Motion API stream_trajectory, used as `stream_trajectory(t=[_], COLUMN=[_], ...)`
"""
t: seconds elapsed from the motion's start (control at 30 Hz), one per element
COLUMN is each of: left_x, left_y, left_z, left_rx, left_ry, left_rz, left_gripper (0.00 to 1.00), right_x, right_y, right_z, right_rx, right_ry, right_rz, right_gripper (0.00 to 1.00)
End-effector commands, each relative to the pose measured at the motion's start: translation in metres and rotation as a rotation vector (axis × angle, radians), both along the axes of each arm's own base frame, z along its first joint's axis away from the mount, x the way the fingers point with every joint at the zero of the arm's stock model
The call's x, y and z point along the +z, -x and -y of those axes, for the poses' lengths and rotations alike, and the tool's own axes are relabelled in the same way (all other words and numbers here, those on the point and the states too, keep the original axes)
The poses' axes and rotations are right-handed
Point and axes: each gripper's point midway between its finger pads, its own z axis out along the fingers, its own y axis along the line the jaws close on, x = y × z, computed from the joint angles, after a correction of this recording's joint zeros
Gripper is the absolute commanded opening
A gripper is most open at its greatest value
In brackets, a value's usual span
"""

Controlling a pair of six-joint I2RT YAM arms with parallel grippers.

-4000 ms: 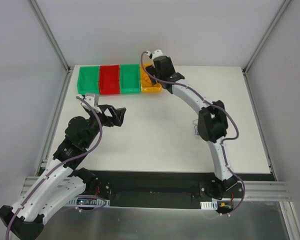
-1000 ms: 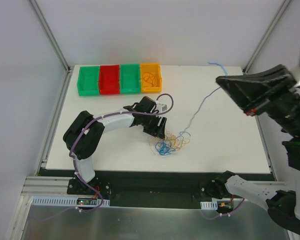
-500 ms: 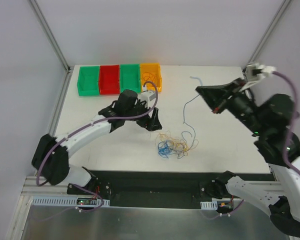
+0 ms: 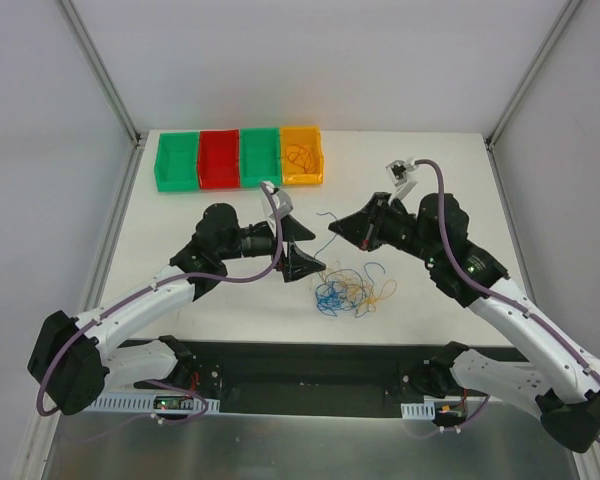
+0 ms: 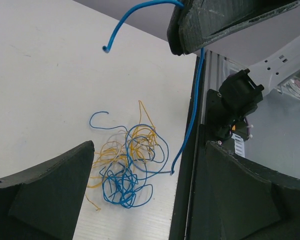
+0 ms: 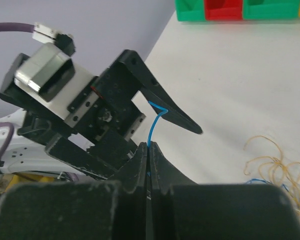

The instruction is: Untangle the cables

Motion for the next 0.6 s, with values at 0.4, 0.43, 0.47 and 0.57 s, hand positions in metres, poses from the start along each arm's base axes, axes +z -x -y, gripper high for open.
stream_trajectory(t=[0.4,0.43,0.47,0.57], left_x=[0.049,0.054,0.056,0.063], left_y=[0.015,0.014,0.013,0.014], left_z=[-0.01,-0.013,-0.014,-0.016], left_rx=[-0.007,0.012,0.025,0.037], left_ry=[0.025,0.026,0.023,0.023], left_rz=[0.139,0.139,0.13,0.11], left_gripper=[0.0,0.0,0.0,0.0], right_x=[-0.046,-0.057,-0.071,-0.099], right_y=[0.0,0.004,0.013,0.035], right_z=[0.005,0.009,0.01,0.009], right_rx=[-0.008,0.009,0.054,0.175], right_ry=[0.187,0.219,0.241,0.291], right_rz=[0.081,0.087,0.088,0.118], right_gripper=[0.72,0.74,0.76,0.79])
